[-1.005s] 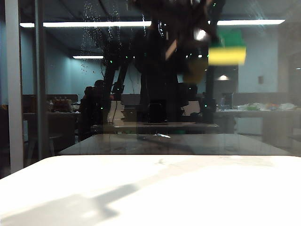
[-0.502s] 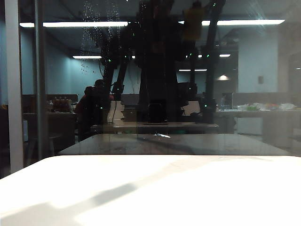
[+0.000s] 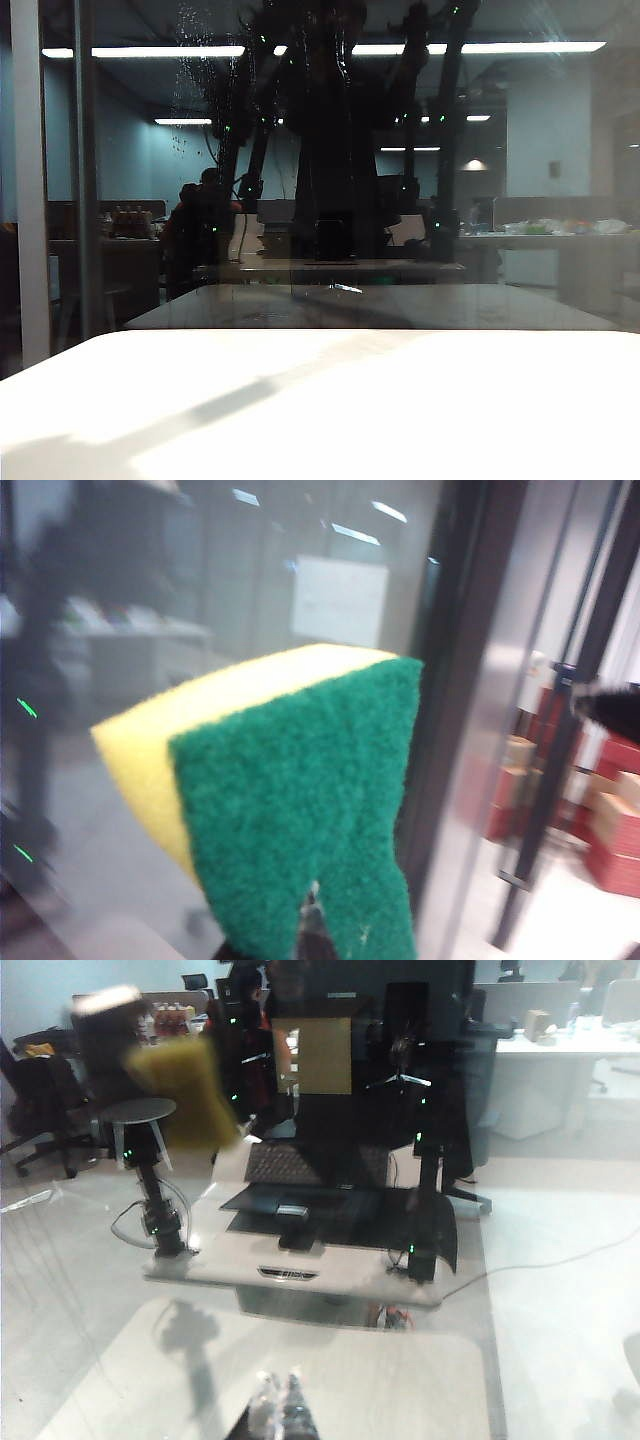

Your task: Reach upward to find where there is water on the glass, pick up the sponge from the table, dry the water, and finally place the sponge back on the table.

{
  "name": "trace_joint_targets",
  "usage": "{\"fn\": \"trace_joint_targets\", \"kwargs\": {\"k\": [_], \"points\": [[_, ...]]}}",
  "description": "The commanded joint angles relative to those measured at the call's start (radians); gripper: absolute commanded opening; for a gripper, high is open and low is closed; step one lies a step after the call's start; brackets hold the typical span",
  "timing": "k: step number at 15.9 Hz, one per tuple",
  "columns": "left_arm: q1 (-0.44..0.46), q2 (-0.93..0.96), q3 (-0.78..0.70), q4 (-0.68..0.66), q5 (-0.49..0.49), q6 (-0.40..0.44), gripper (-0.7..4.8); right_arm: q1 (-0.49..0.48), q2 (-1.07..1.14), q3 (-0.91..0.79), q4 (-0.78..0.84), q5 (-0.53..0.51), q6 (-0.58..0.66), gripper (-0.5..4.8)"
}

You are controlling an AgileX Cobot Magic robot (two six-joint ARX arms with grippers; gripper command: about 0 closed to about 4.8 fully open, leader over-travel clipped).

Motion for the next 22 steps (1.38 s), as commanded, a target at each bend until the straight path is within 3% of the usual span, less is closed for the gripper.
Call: {"fn": "trace_joint_targets", "kwargs": {"k": [1,3,12,22], "points": [[0.032,-0.004,0.047,0.022,-0.051,0.05,-0.06,0.0,-0.005,0.005,0.015,0.002,-0.003,-0.05],[0.071,-0.004,0.047,0.096,-0.067,0.047,-0.06,0.0,-0.005,0.005,0.018,0.002,-0.003,-0.05],[0.262,0.005,0.045,0.137,-0.068,0.047,-0.06,0.0,-0.005,0.005,0.018,0.002,-0.003,-0.05],[0.274,0.094,0.045,0.258,0.004,0.029,-0.06,0.0,-0.005,0.004,0.013,0.002,-0.003,-0.05]]}}
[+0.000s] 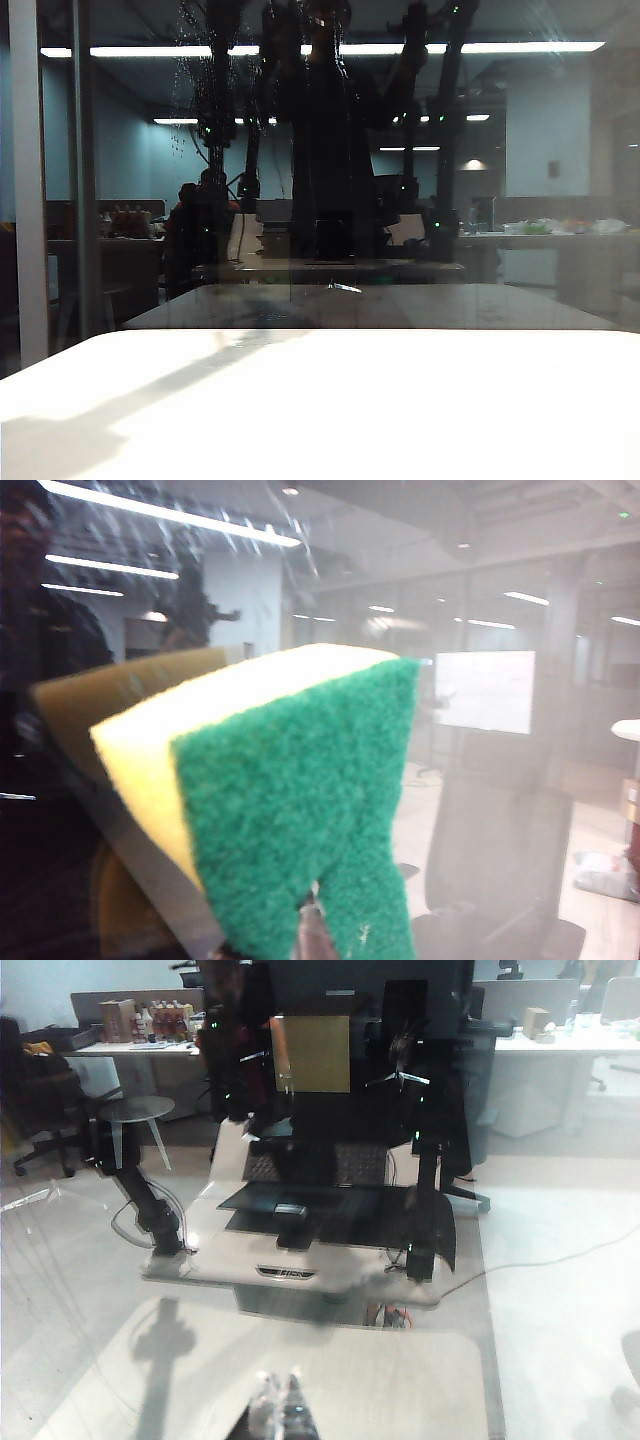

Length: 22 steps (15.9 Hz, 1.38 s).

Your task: Reach upward to find where there is water on the glass, pick up the sponge from the table, dry the water, and finally place the sponge back on the table.

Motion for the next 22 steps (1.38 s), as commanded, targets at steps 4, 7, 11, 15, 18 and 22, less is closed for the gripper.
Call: {"fn": "trace_joint_targets", "kwargs": {"k": [4,7,11,15,18,22], "points": [[0.0,0.089,0.002,0.072,0.072,-0.061,-0.06,0.0,-0.005,0.005,0.015,0.003,-0.003,-0.05],[-0.001,0.111,0.002,0.083,0.073,-0.06,-0.06,0.0,-0.005,0.005,0.016,0.003,-0.003,-0.05],[0.009,0.105,0.019,0.084,0.015,-0.06,-0.06,0.0,-0.005,0.005,0.015,0.01,-0.003,-0.05],[0.054,0.101,0.091,0.035,-0.047,-0.06,-0.06,0.0,-0.005,0.005,0.016,0.01,-0.003,-0.05],[0.105,0.081,0.102,-0.014,-0.065,-0.063,-0.06,0.0,-0.005,0.005,0.019,0.01,-0.003,-0.05],[0.204,0.016,0.101,-0.034,-0.11,-0.064,-0.06,0.0,-0.005,0.005,0.022,0.021,-0.003,-0.05]]}}
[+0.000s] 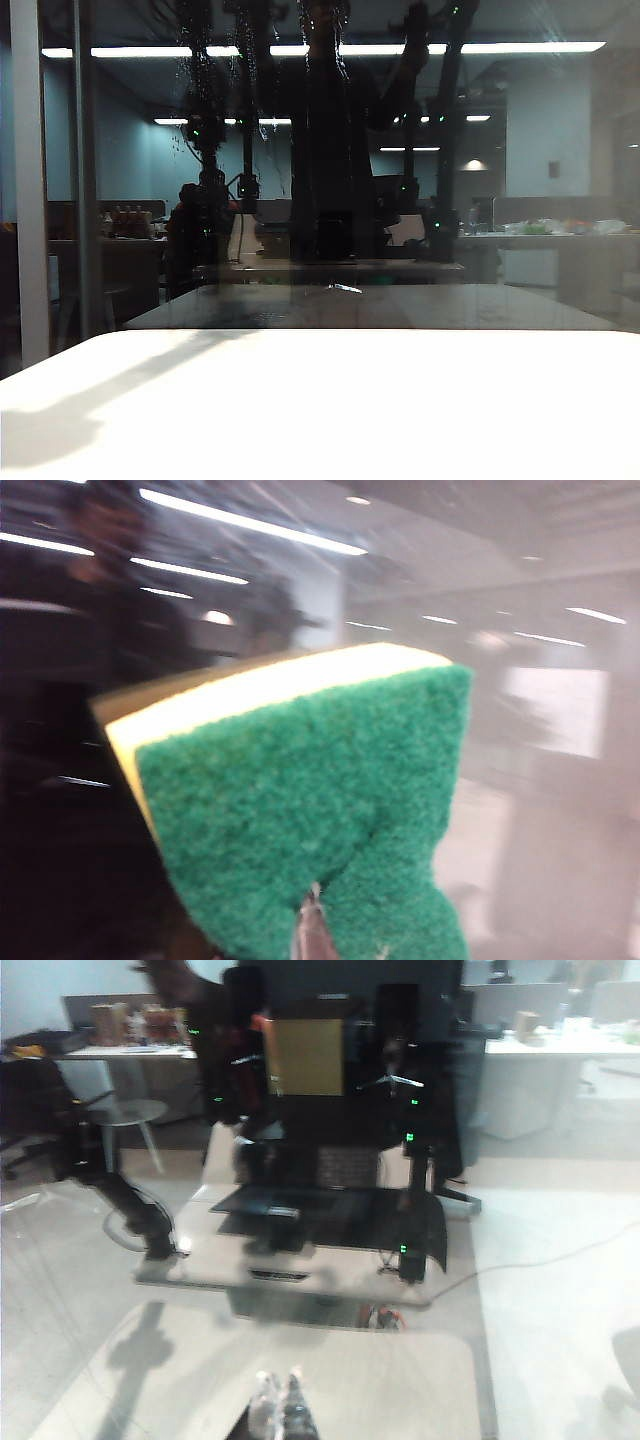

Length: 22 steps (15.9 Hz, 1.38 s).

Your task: Reach upward to find where there is water on the glass, pick up the sponge from the table, dry the water, and finally place the sponge back on the table.

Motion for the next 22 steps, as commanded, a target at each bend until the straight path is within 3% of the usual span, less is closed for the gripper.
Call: {"fn": "trace_joint_targets", "kwargs": {"k": [1,7,10,16,22], "points": [[0.079,-0.048,0.003,0.0,-0.098,-0.002,-0.06,0.0,-0.005,0.005,0.018,0.003,-0.003,-0.05],[0.139,-0.063,0.003,-0.01,-0.049,-0.096,-0.06,0.0,-0.005,0.005,0.011,0.003,-0.003,-0.05],[0.061,-0.046,0.002,-0.013,0.001,-0.095,-0.06,0.0,-0.005,0.005,0.01,0.002,-0.003,-0.05],[-0.166,0.062,0.002,-0.012,-0.005,-0.065,-0.06,0.001,-0.006,0.005,0.008,0.002,-0.003,-0.05],[-0.259,0.151,0.002,-0.084,-0.008,0.005,-0.06,0.001,-0.008,0.005,-0.012,0.002,-0.003,-0.05]]}}
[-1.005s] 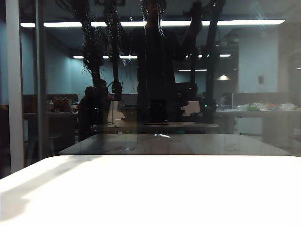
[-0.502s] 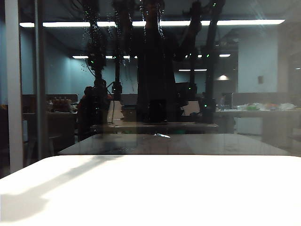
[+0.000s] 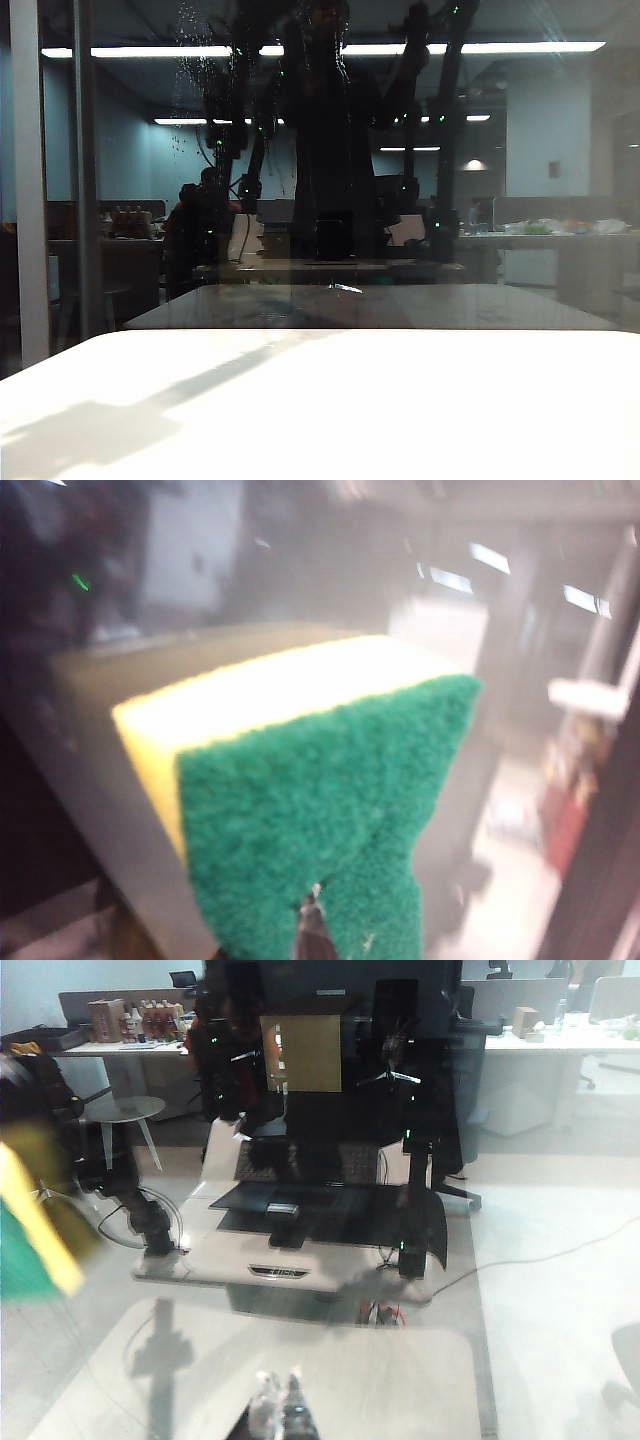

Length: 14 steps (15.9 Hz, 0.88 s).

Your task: Reach upward to find where there is water on the glass, pick up the sponge from the table, dry the water, and finally place the sponge back on the table.

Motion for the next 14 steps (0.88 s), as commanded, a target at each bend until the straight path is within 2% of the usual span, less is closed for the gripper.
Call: {"fn": "trace_joint_targets", "kwargs": {"k": [1,5,7,8,11,14], "points": [[-0.01,0.015,0.001,-0.053,-0.011,0.029,-0.06,0.0,-0.007,0.005,-0.002,0.001,-0.003,-0.05],[0.007,-0.027,0.002,0.028,-0.024,0.025,-0.06,0.0,-0.011,0.005,-0.017,0.001,-0.003,-0.05],[0.034,-0.085,0.002,0.04,-0.099,0.025,-0.06,0.0,-0.018,0.005,-0.031,0.002,-0.003,-0.05],[0.052,-0.104,0.002,0.045,-0.106,0.024,-0.06,0.0,-0.02,0.005,-0.03,0.002,-0.003,-0.05],[0.179,-0.172,0.002,0.045,-0.12,-0.071,-0.06,0.0,-0.024,0.005,-0.027,0.002,-0.003,-0.05],[0.299,-0.227,0.002,0.025,-0.119,-0.077,-0.06,0.0,-0.027,0.005,-0.029,0.002,-0.003,-0.05]]}}
